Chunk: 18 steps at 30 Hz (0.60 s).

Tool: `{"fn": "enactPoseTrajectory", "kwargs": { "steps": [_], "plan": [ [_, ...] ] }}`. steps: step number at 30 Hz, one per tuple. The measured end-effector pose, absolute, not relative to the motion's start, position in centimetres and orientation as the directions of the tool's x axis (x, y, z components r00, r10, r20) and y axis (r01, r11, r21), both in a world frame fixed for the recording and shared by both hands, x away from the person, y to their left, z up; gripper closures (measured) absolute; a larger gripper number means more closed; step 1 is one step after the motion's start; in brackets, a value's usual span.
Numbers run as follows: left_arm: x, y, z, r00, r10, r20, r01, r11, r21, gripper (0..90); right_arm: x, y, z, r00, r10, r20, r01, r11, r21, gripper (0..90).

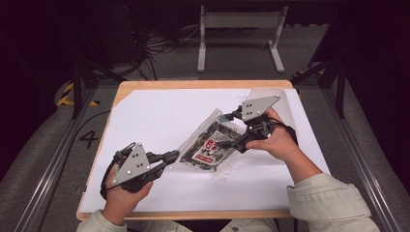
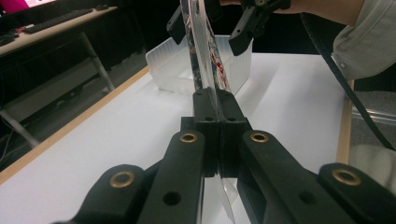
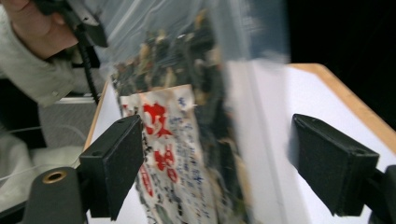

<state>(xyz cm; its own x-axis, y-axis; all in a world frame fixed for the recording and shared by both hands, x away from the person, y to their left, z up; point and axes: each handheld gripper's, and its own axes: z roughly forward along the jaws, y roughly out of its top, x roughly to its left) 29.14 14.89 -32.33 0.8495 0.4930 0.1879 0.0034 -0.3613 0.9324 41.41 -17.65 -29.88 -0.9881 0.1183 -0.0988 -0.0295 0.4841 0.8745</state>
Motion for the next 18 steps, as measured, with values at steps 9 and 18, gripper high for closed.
{"fn": "enactPoseTrajectory", "kwargs": {
  "steps": [9,18],
  "plan": [
    [29.17,14.97,-32.44,0.849,0.497,0.177,0.01,-0.352,0.936,89.6,41.33,-16.74,-30.44,-0.991,0.093,-0.092,-0.034,0.497,0.867,26.1],
    [29.19,14.77,-32.49,0.852,0.494,0.174,0.01,-0.347,0.938,89.5,41.22,-16.95,-30.43,-0.994,0.08,-0.08,-0.027,0.518,0.855,43.7]
  ]
}}
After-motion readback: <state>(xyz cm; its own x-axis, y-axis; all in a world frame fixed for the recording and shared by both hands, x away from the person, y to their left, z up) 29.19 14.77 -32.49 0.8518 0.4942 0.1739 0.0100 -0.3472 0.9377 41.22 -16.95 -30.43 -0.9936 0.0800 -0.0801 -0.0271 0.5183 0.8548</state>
